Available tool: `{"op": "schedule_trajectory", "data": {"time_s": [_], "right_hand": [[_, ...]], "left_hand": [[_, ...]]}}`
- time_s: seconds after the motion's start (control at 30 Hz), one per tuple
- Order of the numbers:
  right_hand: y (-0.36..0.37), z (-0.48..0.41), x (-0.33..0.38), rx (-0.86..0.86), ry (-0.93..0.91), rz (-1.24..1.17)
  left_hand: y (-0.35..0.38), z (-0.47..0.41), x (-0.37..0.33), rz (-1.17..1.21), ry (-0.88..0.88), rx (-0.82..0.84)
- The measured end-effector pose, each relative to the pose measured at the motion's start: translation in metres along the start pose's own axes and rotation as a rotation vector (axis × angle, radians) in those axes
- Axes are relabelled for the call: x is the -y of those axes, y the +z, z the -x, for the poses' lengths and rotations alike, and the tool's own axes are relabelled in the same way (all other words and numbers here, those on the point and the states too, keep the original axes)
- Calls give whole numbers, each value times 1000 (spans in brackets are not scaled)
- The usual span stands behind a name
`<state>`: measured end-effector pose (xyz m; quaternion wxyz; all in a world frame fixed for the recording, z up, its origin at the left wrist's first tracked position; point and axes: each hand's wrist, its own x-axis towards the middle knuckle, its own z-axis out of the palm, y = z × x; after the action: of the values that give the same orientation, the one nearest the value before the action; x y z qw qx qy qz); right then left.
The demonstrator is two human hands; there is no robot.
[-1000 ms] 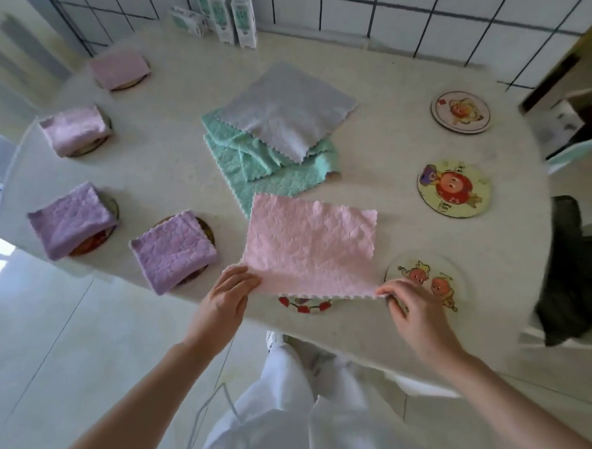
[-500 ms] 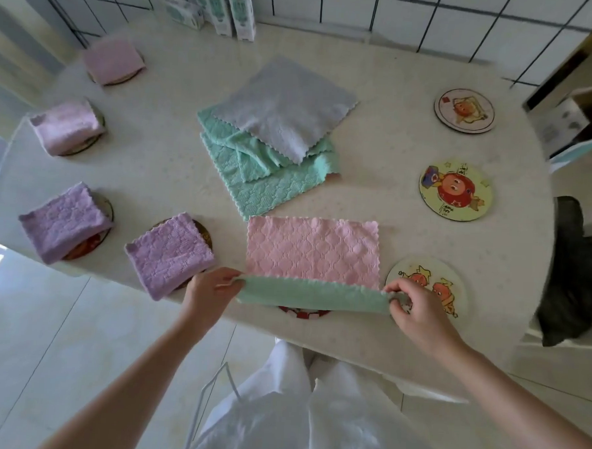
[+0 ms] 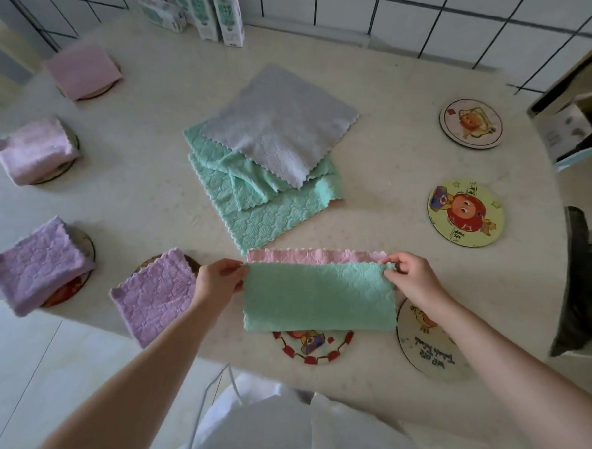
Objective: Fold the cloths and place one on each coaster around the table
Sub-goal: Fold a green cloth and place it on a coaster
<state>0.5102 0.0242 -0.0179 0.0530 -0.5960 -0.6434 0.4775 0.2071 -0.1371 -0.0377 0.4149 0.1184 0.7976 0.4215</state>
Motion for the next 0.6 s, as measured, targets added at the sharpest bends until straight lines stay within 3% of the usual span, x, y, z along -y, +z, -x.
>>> {"op": "schedule_trajectory", "data": {"time_s": [0.27, 0.6], "right_hand": [[5, -30, -8, -57, 211, -155], [6, -40, -5, -112, 222, 7]], "left_hand": [[8, -26, -8, -75, -42, 53], [12, -41, -10, -188, -57, 47]]}}
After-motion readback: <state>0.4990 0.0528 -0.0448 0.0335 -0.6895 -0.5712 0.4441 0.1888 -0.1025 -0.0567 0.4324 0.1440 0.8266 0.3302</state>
